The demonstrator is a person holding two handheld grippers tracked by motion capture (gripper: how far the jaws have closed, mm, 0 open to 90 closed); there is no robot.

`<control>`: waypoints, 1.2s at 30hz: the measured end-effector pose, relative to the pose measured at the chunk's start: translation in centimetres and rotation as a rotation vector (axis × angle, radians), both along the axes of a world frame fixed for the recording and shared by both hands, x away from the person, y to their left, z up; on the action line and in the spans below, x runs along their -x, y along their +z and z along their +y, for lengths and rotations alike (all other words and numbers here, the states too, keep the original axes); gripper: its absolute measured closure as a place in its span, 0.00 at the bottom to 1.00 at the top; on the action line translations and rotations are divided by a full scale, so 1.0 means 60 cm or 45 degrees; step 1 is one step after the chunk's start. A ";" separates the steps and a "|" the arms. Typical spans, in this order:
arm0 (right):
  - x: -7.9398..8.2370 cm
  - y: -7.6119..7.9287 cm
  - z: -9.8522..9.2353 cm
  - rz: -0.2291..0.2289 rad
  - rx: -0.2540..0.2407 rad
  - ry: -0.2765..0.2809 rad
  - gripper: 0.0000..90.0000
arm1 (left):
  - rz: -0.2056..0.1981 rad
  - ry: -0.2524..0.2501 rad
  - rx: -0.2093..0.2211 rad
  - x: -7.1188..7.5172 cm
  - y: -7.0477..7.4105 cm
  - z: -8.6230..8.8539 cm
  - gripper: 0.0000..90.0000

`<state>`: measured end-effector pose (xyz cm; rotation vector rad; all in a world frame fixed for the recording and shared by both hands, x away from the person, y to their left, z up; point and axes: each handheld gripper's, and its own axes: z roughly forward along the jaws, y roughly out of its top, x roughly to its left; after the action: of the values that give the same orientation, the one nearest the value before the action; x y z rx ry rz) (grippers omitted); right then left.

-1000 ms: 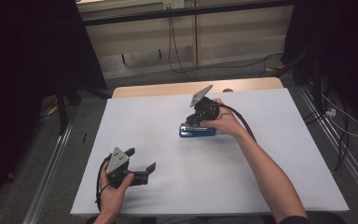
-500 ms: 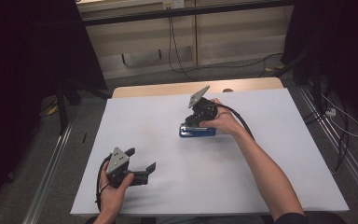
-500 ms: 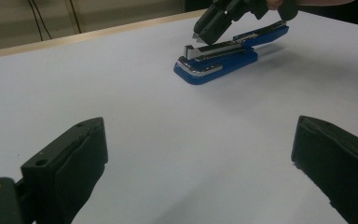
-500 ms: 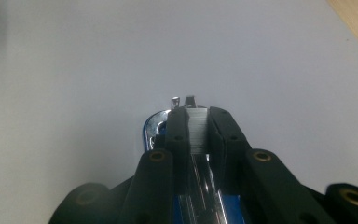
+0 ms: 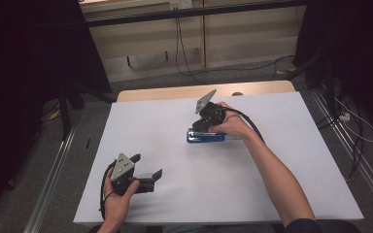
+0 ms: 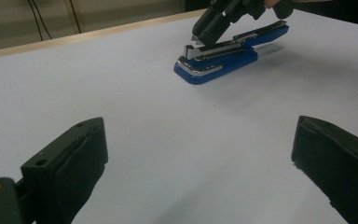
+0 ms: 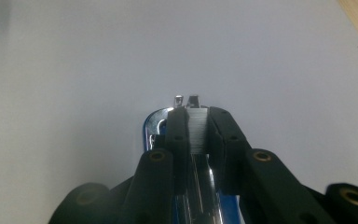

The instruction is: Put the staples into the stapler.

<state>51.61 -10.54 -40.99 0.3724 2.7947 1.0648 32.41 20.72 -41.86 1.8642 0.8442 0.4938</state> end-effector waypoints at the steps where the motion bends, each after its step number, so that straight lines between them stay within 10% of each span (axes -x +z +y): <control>1: -0.001 0.000 0.000 -0.004 0.004 0.002 0.88 | 0.000 -0.001 -0.001 0.000 0.000 0.000 0.04; 36: -0.006 -0.002 0.007 -0.017 0.059 0.110 0.88 | 0.001 0.003 -0.002 0.000 0.000 0.001 0.04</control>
<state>51.97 -10.11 -41.14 0.2407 2.8412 1.0137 32.40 20.77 -41.85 1.8648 0.8464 0.4954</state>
